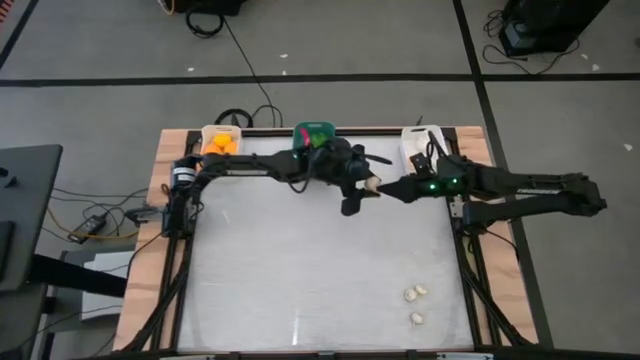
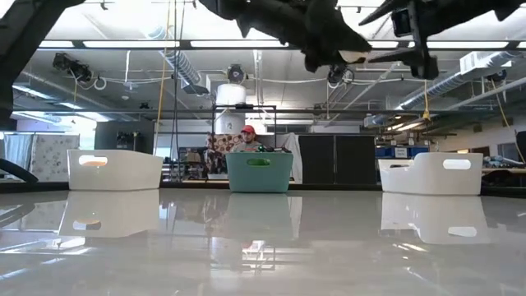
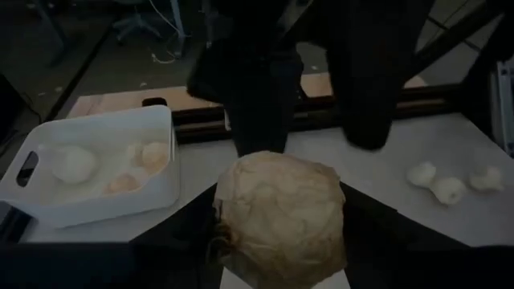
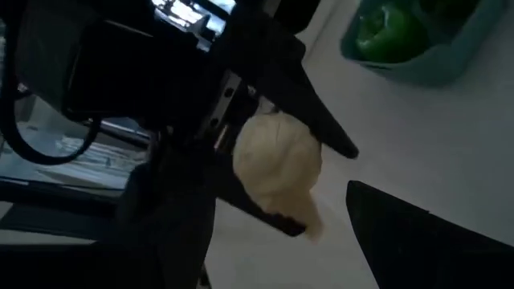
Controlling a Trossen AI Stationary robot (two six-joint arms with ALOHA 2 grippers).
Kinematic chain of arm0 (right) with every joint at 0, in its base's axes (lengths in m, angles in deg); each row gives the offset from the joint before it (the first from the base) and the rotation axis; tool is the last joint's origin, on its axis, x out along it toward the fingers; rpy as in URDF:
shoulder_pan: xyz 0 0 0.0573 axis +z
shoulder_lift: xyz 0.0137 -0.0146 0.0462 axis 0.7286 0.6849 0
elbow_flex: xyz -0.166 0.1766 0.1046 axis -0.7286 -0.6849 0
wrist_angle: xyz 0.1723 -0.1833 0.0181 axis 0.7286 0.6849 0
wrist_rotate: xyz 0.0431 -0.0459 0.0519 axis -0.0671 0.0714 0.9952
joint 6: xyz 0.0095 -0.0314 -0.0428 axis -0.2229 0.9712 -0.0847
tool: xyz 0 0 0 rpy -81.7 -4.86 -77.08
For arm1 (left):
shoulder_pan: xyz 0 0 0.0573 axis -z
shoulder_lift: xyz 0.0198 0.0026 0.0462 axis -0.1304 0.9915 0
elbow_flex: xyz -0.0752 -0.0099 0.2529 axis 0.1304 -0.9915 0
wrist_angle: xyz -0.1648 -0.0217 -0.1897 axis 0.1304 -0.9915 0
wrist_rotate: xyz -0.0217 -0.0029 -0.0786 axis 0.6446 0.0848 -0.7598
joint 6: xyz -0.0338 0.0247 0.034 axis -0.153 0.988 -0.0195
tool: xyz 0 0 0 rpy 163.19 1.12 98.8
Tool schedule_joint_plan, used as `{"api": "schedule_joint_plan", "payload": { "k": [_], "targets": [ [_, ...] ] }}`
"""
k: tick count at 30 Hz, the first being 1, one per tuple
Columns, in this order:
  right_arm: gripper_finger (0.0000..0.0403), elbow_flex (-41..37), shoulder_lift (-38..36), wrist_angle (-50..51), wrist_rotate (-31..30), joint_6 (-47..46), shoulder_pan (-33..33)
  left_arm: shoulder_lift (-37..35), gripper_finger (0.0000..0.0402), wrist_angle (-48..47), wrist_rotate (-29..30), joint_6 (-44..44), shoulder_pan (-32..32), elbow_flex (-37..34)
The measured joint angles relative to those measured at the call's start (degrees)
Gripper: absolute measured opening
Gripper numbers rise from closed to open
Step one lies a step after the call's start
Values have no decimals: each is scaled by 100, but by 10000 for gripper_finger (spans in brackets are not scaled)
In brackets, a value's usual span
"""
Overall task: Sort produce into baskets
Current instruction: Put the top white garlic into the right white bin
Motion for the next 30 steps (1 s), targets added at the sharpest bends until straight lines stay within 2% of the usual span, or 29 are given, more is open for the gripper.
{"api": "schedule_joint_plan", "payload": {
  "k": [6,12,17,21,27,30],
  "targets": [
    [291,0,339,-867,-65,283,4,-259,198,-90,-64,17,12,-2],
    [289,-11,660,-1260,250,271,16,-314,198,-313,-61,2,130,-2],
    [284,-9,981,-1565,280,237,145,-312,198,-587,-1,-51,293,-2],
    [266,-9,1163,-1790,474,125,281,-312,198,-564,92,-290,428,-2],
    [218,-11,1205,-1787,551,79,403,-312,198,-601,288,-624,607,0],
    [209,-13,1174,-1787,735,76,414,-314,198,-697,287,-681,731,22]
  ]
}}
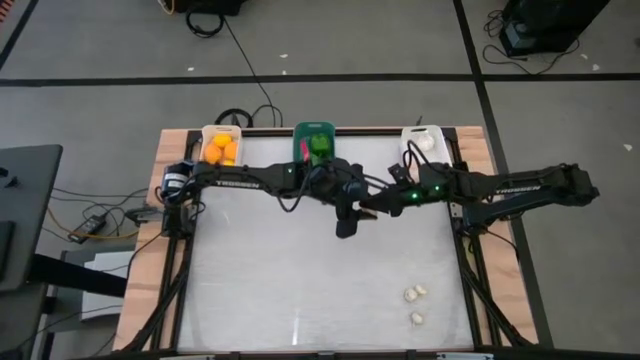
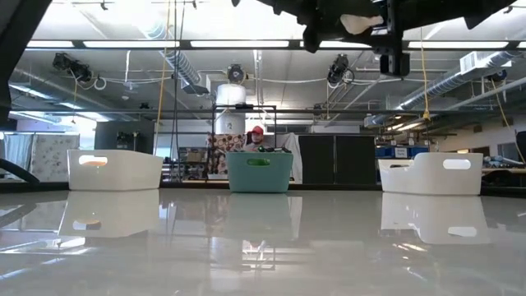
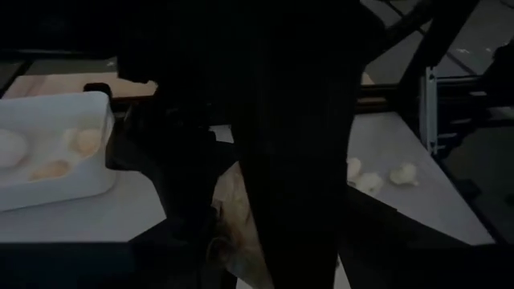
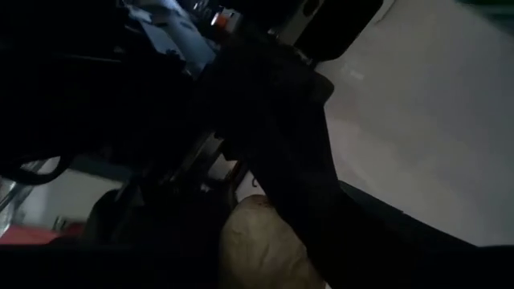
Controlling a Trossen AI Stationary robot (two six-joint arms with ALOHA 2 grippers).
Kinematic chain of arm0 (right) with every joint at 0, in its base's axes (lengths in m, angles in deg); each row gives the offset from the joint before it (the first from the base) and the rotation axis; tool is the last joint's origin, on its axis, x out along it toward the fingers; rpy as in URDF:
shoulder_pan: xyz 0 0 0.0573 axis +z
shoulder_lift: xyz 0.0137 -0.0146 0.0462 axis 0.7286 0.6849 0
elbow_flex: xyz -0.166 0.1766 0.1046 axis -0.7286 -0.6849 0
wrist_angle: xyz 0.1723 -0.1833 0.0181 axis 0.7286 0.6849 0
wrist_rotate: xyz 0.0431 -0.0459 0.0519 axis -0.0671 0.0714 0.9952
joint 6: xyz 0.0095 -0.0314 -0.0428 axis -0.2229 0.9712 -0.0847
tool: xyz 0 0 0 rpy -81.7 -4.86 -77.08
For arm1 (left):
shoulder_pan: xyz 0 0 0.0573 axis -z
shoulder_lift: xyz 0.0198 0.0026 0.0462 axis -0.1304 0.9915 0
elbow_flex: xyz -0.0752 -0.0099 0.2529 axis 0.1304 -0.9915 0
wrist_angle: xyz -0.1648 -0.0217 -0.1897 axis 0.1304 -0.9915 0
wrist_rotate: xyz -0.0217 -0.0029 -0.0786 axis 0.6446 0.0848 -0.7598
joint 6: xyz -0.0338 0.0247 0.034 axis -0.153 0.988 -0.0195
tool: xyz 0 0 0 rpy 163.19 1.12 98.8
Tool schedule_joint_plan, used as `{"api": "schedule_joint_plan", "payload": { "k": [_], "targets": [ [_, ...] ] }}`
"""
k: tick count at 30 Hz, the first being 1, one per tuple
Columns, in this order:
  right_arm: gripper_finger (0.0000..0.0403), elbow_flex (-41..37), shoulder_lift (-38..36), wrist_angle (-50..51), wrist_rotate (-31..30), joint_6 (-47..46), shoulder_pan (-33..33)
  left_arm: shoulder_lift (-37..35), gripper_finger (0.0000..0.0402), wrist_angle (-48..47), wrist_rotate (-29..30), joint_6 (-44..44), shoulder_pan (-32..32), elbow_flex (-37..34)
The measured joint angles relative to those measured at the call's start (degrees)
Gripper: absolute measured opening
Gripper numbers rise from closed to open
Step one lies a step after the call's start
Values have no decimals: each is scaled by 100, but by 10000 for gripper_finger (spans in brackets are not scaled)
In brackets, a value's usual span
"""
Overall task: Sort produce into baskets
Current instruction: Put the top white garlic into the right white bin
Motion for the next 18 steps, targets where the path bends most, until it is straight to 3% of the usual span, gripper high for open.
{"api": "schedule_joint_plan", "payload": {
  "k": [18],
  "targets": [
    [209,2,-77,136,-164,26,299,7,198,221,286,-95,105,-24]
  ]
}}
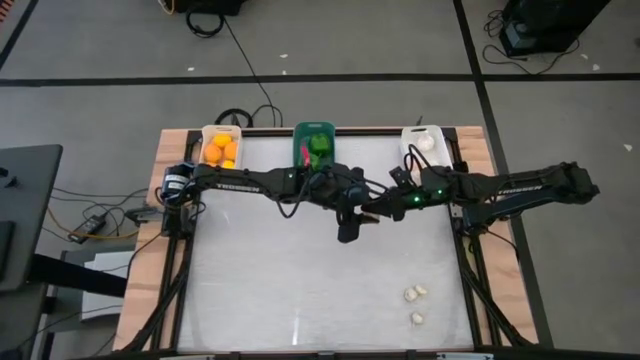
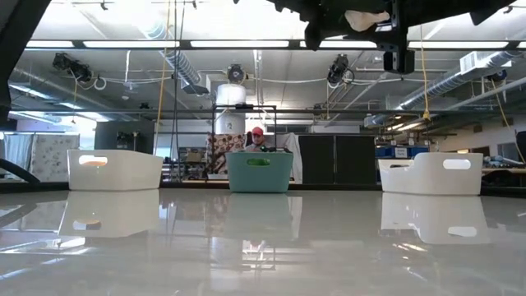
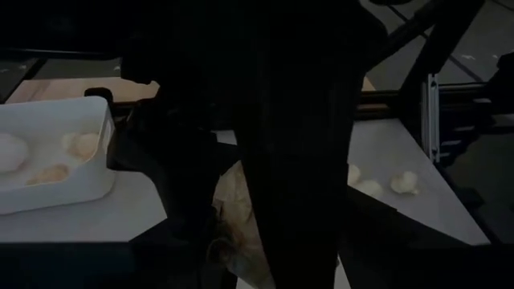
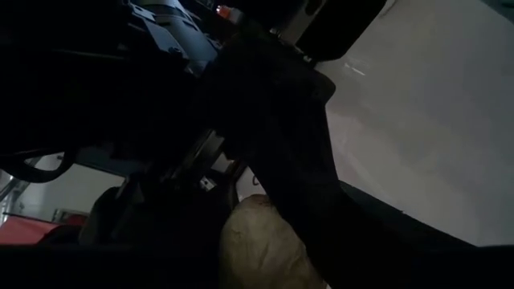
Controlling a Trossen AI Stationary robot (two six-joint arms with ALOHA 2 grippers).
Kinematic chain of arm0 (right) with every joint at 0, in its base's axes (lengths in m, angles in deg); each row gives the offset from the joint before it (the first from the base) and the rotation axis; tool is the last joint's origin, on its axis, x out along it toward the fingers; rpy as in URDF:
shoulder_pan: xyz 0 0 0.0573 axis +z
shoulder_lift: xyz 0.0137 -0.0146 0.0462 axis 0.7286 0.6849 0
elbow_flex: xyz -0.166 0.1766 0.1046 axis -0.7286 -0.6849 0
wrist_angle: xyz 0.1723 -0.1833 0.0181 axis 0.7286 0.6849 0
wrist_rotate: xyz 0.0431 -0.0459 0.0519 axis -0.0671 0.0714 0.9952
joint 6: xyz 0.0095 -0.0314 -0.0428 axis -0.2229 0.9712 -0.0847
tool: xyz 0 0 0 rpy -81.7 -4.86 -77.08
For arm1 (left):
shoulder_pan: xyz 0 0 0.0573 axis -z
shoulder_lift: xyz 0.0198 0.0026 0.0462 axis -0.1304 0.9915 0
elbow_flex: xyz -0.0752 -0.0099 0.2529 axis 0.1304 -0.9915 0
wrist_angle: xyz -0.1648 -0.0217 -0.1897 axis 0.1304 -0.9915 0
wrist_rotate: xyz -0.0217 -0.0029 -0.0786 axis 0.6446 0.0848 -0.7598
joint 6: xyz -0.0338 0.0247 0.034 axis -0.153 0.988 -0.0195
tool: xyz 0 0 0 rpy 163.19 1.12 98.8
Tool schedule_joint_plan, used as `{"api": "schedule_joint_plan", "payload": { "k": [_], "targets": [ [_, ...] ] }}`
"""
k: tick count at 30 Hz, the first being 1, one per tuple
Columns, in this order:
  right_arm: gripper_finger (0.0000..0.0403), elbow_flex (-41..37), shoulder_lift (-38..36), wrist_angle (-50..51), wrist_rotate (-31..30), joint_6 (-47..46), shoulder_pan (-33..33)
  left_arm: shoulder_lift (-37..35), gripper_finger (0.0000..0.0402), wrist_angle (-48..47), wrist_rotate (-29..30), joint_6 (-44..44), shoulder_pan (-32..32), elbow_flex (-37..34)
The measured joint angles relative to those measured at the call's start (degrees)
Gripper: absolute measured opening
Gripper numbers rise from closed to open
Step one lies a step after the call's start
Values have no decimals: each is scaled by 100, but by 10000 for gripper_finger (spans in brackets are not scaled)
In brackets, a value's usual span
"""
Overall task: Sort produce into baskets
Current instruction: Put the top white garlic into the right white bin
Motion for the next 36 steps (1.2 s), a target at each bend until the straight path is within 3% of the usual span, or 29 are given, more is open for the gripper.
{"api": "schedule_joint_plan", "payload": {
  "k": [15,32,36],
  "targets": [
    [209,2,-248,47,-498,-174,70,4,198,350,61,-322,-8,0],
    [206,2,-299,-84,-838,-169,59,-4,202,421,839,-410,-4,8],
    [190,2,-299,-147,-878,-208,54,-40,222,397,1002,32,7,8]
  ]
}}
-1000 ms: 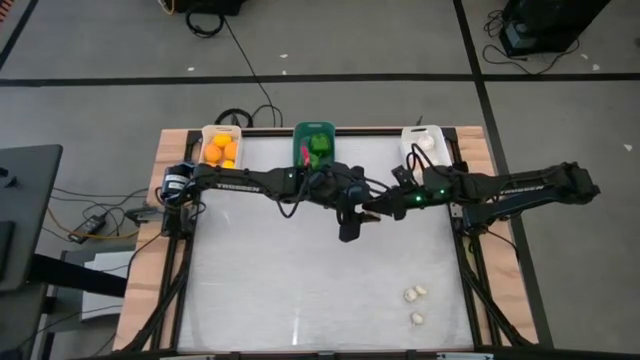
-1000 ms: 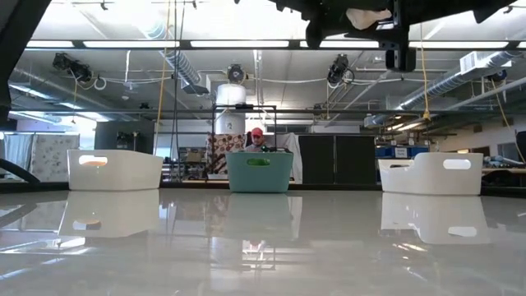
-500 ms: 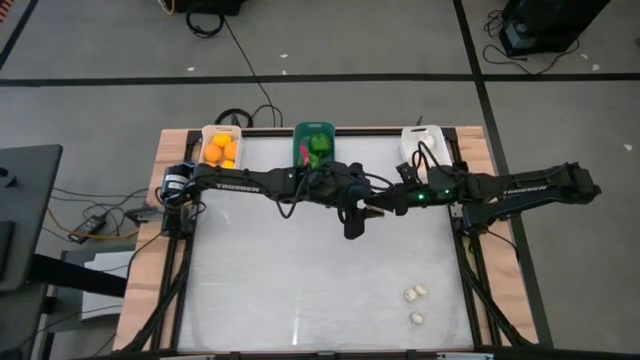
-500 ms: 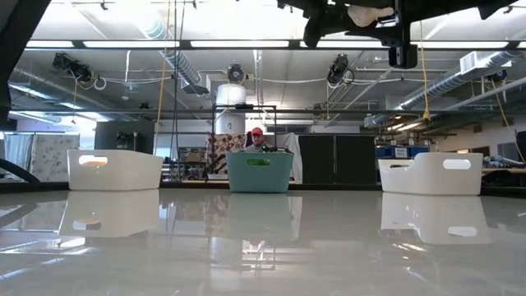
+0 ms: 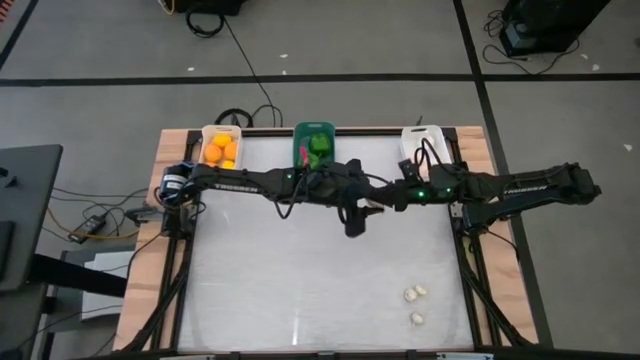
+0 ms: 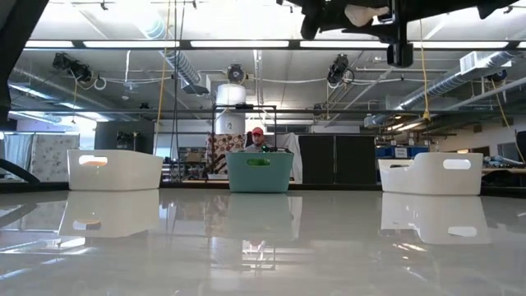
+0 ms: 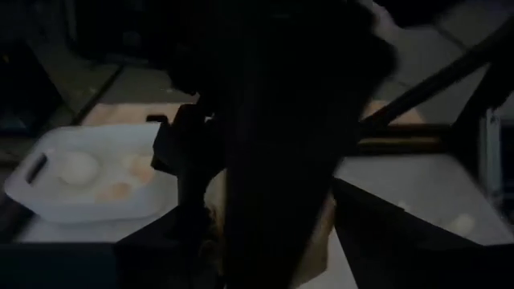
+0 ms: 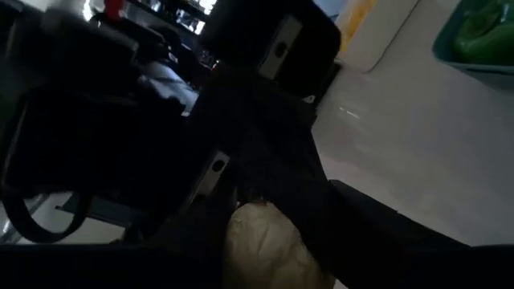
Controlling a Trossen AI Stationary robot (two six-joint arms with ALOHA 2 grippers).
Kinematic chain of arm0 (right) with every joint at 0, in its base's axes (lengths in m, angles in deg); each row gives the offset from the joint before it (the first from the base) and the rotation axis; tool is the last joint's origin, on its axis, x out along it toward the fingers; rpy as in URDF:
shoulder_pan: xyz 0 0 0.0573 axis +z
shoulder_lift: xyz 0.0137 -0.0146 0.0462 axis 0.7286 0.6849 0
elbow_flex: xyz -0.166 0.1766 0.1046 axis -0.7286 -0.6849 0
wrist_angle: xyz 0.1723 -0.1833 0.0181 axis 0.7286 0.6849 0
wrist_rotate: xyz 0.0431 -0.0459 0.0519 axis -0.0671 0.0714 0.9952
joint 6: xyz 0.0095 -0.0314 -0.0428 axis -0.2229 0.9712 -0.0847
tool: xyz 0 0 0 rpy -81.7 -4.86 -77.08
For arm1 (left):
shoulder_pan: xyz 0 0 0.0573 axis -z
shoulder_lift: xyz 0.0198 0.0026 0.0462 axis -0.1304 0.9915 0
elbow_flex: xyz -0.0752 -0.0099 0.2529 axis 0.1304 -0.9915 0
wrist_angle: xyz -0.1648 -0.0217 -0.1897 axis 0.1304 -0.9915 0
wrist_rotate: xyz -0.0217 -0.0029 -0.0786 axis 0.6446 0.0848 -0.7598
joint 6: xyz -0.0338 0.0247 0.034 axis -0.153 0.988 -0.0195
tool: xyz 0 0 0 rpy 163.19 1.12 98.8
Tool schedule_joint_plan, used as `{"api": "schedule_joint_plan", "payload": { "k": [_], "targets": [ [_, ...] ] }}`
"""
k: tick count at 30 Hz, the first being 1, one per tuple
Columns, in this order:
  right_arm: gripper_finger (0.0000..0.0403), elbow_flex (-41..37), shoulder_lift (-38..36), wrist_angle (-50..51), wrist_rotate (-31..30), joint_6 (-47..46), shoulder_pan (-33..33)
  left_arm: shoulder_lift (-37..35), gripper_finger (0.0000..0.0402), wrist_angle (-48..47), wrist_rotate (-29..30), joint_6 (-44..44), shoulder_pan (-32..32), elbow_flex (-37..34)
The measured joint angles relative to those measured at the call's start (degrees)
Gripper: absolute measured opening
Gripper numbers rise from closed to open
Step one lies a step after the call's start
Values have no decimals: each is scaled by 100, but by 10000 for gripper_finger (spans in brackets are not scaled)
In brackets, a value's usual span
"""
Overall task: Sort produce into baskets
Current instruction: Put the top white garlic into the right white bin
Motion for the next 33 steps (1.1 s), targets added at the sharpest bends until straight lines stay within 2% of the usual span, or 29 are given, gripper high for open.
{"api": "schedule_joint_plan", "payload": {
  "k": [3,12,33],
  "targets": [
    [168,0,-2,-42,0,-13,-1,-8,243,1,75,563,18,0],
    [168,0,-2,-57,4,-47,-10,-8,300,-97,81,599,20,2],
    [163,-6,9,-32,295,287,-4,-13,305,-194,141,466,79,-2]
  ]
}}
